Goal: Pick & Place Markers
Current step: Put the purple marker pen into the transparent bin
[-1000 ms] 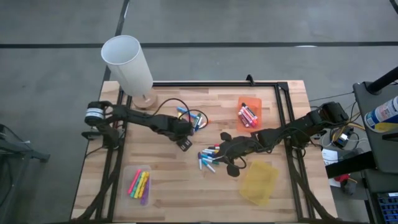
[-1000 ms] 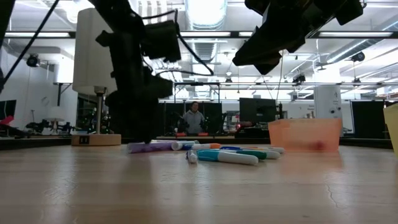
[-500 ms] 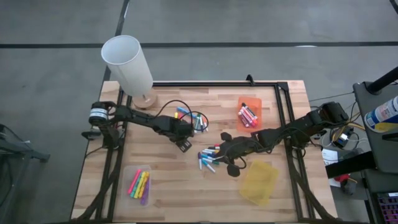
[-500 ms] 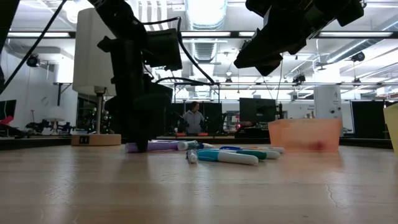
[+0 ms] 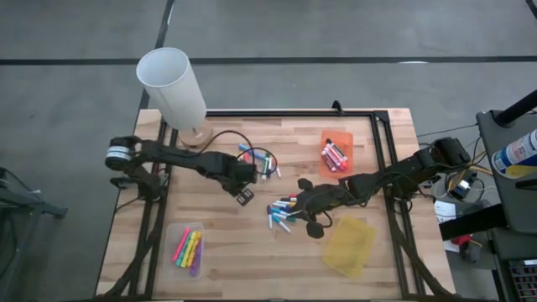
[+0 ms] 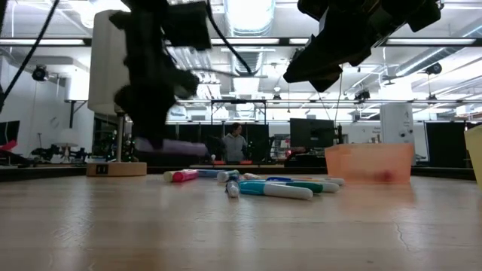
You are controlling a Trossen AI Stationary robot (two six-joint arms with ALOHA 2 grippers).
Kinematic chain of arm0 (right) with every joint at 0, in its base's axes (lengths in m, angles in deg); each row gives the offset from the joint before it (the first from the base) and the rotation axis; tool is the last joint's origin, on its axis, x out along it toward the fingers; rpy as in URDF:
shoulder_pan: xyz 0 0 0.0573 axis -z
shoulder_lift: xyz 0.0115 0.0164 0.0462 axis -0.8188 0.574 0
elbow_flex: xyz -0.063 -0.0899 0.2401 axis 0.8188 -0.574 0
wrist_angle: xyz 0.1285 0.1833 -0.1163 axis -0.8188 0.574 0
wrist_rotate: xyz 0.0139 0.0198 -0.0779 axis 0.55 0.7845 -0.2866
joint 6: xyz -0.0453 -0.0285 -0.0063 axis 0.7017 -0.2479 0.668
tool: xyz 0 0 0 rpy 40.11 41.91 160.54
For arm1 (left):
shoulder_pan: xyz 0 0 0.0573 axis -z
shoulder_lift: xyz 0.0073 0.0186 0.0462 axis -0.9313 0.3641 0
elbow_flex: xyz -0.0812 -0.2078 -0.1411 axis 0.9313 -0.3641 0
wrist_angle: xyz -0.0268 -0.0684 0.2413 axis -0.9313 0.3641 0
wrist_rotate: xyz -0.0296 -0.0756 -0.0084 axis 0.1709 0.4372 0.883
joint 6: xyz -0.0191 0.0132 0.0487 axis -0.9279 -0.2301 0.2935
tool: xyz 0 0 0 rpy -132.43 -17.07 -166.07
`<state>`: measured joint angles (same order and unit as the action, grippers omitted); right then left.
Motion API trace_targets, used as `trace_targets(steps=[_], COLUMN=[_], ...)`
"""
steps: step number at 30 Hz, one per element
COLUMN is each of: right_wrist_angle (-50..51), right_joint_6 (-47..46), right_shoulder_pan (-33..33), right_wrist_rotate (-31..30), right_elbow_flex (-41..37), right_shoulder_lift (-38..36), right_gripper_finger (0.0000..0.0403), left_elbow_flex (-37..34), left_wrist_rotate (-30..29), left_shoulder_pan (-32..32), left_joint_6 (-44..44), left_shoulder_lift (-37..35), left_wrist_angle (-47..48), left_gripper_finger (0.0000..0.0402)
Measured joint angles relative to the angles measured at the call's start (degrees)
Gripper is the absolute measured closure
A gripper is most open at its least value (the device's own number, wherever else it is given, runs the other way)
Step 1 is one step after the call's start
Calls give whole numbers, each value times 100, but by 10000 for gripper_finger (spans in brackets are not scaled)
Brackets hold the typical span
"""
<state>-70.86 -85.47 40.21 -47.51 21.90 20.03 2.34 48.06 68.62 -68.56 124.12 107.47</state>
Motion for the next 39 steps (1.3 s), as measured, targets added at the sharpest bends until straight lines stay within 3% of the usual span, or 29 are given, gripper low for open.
trace_targets(steps=[7,16,23,27,33,39], right_wrist_angle=[-1,-1,-1,-3,-3,-3], right_joint_6=[2,-16,-42,-48,-70,-173], right_shoulder_pan=[0,2,2,2,2,-1], right_wrist_rotate=[-2,-177,-184,-191,-197,-199], right_elbow_flex=[-56,-78,-78,-78,-78,-78], right_shoulder_lift=[0,0,0,0,0,0], right_gripper_finger=[346,346,346,346,346,346], left_elbow_flex=[5,21,20,17,14,-110], left_wrist_rotate=[123,-308,-799,-776,-320,2], left_shoulder_pan=[965,3067,4643,5241,5830,5918], left_joint_6=[-1410,-4045,-6144,-7073,-8036,-8322], left_shoulder_lift=[-1043,-1881,-1763,-1546,-1183,-892], left_wrist_angle=[676,692,740,854,1162,1378], left_gripper_finger=[344,342,342,342,342,342])
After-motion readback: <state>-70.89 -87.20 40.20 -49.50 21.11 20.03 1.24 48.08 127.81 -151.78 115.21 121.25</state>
